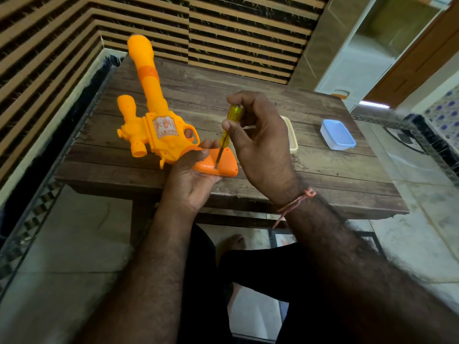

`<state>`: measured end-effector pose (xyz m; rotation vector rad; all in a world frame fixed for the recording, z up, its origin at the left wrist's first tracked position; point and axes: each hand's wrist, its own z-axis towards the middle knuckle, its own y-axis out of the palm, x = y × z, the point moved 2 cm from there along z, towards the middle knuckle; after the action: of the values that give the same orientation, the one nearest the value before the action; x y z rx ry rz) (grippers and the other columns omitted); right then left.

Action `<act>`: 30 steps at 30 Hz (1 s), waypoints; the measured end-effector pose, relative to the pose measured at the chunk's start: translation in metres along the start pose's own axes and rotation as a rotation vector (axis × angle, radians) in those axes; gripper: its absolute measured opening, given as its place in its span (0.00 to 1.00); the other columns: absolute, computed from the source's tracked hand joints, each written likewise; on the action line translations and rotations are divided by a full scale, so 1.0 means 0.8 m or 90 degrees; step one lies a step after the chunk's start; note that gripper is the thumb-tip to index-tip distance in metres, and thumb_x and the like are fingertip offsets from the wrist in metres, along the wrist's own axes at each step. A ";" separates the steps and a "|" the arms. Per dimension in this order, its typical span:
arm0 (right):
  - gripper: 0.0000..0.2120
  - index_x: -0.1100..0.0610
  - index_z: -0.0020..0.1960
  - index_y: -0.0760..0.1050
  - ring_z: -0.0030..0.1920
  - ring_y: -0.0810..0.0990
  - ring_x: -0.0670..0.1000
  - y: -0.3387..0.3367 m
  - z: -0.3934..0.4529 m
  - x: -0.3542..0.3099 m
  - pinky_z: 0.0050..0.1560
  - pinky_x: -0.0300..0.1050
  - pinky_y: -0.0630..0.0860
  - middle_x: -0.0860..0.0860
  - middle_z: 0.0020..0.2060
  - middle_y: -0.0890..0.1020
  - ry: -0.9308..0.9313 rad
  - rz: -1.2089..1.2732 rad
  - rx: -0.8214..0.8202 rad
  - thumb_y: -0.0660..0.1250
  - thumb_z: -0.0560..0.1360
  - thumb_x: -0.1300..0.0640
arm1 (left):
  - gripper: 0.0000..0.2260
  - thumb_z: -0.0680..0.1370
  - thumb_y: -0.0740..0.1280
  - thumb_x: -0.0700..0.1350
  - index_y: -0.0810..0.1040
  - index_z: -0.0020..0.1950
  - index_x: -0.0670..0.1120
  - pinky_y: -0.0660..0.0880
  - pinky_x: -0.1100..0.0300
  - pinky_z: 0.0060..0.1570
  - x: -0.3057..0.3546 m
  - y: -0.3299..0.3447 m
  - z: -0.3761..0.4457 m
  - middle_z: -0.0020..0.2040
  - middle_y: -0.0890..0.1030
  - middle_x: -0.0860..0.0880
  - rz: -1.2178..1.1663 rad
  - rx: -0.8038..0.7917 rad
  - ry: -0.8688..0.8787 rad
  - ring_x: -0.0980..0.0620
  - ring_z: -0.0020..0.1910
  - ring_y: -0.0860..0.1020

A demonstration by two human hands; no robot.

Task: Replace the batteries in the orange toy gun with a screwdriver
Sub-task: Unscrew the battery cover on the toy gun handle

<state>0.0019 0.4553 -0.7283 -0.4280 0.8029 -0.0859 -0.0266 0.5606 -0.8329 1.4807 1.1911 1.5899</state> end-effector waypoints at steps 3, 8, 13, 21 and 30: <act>0.15 0.61 0.60 0.73 0.47 0.79 0.47 -0.001 -0.001 0.000 0.46 0.48 0.80 0.46 0.49 0.78 0.015 0.013 -0.015 0.67 0.74 0.67 | 0.17 0.68 0.69 0.33 0.83 0.48 0.52 0.62 0.26 0.64 0.000 0.001 -0.001 0.46 0.82 0.48 0.000 0.003 0.002 0.39 0.72 0.69; 0.15 0.61 0.60 0.73 0.56 0.81 0.49 -0.002 -0.002 0.002 0.51 0.54 0.81 0.53 0.55 0.80 0.047 0.063 -0.032 0.62 0.74 0.68 | 0.24 0.78 0.57 0.32 0.86 0.34 0.51 0.61 0.28 0.66 0.002 0.011 -0.008 0.41 0.84 0.50 0.008 0.021 -0.004 0.42 0.66 0.71; 0.13 0.59 0.57 0.77 0.46 0.77 0.50 -0.002 0.001 -0.005 0.43 0.46 0.79 0.47 0.48 0.76 0.008 0.010 -0.019 0.70 0.73 0.61 | 0.23 0.78 0.57 0.32 0.86 0.36 0.52 0.61 0.27 0.66 0.002 0.010 -0.008 0.43 0.83 0.50 0.023 0.021 -0.002 0.41 0.69 0.70; 0.16 0.61 0.63 0.73 0.55 0.80 0.49 -0.001 0.000 0.002 0.53 0.51 0.80 0.53 0.54 0.80 0.017 0.016 -0.022 0.62 0.76 0.68 | 0.22 0.76 0.58 0.32 0.86 0.34 0.49 0.65 0.29 0.64 0.002 0.011 -0.008 0.41 0.84 0.49 0.006 0.058 -0.015 0.40 0.70 0.70; 0.12 0.59 0.57 0.79 0.47 0.77 0.48 0.002 0.002 -0.005 0.46 0.48 0.79 0.48 0.49 0.78 -0.007 -0.002 -0.006 0.69 0.74 0.62 | 0.12 0.75 0.60 0.34 0.82 0.44 0.45 0.66 0.30 0.65 0.002 0.006 -0.007 0.46 0.84 0.47 0.020 0.052 -0.033 0.40 0.66 0.74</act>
<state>0.0004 0.4580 -0.7251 -0.4381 0.7922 -0.0830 -0.0320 0.5589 -0.8280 1.5902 1.2219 1.5292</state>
